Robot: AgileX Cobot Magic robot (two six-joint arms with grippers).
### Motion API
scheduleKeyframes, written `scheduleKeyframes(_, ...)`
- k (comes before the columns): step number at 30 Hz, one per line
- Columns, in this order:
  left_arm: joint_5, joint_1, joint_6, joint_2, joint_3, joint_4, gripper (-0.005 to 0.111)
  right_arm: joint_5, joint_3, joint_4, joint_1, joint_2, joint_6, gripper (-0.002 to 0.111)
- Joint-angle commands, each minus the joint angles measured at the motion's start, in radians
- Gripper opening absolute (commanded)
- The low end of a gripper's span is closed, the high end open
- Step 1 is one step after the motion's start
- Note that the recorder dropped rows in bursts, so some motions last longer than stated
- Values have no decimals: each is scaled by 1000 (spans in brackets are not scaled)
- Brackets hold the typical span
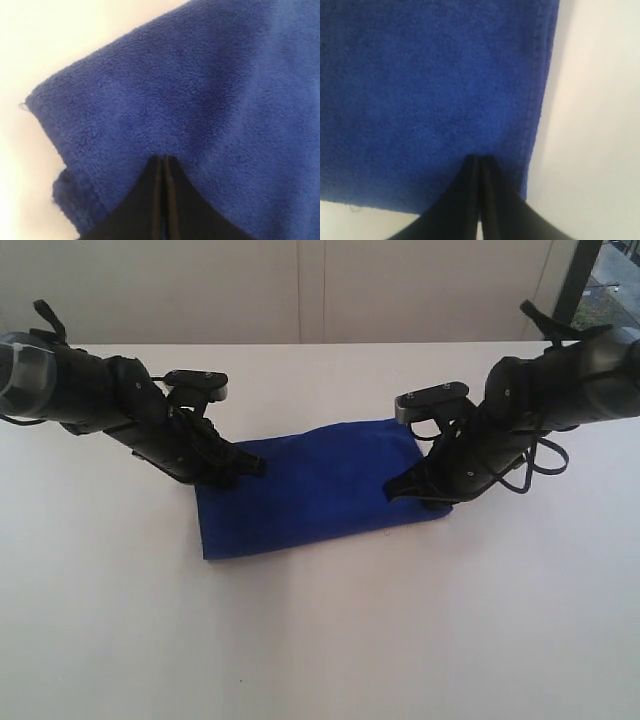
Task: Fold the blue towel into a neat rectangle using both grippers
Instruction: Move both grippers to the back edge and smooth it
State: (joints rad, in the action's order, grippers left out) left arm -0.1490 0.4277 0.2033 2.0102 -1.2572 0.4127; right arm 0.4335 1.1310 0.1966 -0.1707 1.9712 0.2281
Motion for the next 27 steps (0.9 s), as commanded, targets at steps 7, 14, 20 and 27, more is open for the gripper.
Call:
scheduleKeyframes(7, -24, -7, 30, -60, 0, -6, 0, 33, -4, -13, 0, -43, 4, 0)
scheduleKeyframes(14, -113, -7, 33, -184, 0, -6, 0, 6, -4, -13, 0, -146, 4, 0)
scheduleKeyframes(20, -278, -3, 38, -184, 19, 63, 0, -9, -4, -13, 4, -122, 4, 0)
scheduleKeyframes(27, -296, 46, 63, -187, 93, 47, 0, -1, -4, -13, 4, -59, 4, 0)
